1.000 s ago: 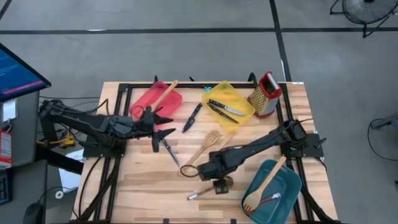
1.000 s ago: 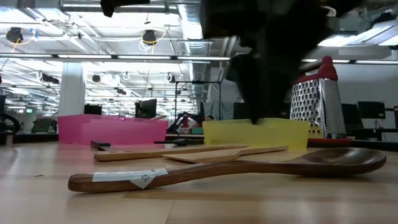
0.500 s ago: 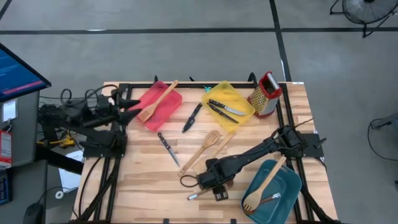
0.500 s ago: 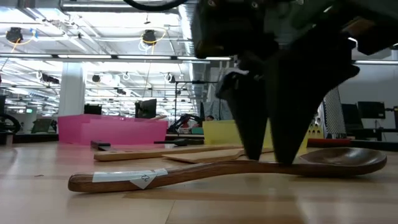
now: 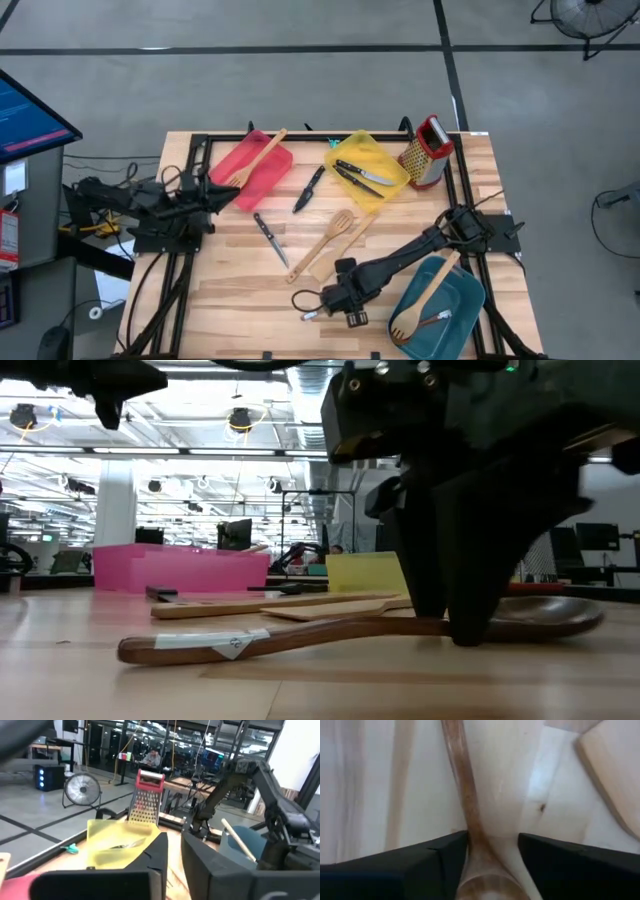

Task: Pick & Place Kitchen Items
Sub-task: Put the wooden serving spoon into the blue bin

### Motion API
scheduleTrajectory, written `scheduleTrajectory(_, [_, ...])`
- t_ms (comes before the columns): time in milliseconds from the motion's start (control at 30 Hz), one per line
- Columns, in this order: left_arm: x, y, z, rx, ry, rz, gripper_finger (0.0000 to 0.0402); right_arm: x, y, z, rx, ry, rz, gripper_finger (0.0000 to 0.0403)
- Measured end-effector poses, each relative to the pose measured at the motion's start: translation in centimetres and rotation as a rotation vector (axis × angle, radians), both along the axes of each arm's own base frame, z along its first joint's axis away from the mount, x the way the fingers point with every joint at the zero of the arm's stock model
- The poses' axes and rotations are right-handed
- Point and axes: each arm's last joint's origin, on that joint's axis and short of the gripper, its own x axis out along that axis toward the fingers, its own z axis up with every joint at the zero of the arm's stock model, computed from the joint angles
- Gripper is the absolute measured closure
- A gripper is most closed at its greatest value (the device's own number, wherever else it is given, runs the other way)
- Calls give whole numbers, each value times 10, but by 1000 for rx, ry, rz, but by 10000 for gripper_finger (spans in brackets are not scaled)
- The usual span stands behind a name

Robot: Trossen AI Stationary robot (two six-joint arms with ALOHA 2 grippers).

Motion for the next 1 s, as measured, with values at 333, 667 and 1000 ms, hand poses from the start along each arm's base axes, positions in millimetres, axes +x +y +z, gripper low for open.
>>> scheduleTrajectory(333, [7,-2,-23,7,24,-11,398,4,-9,-1,8,13,-19,364])
scheduleTrajectory(667, [13,-4,-48,11,43,-22,400,8,-21,9,22,-22,-48,364])
scheduleTrajectory(1000, [4,-5,-49,-2,-42,-131,400,7,-29,32,46,-64,-69,368])
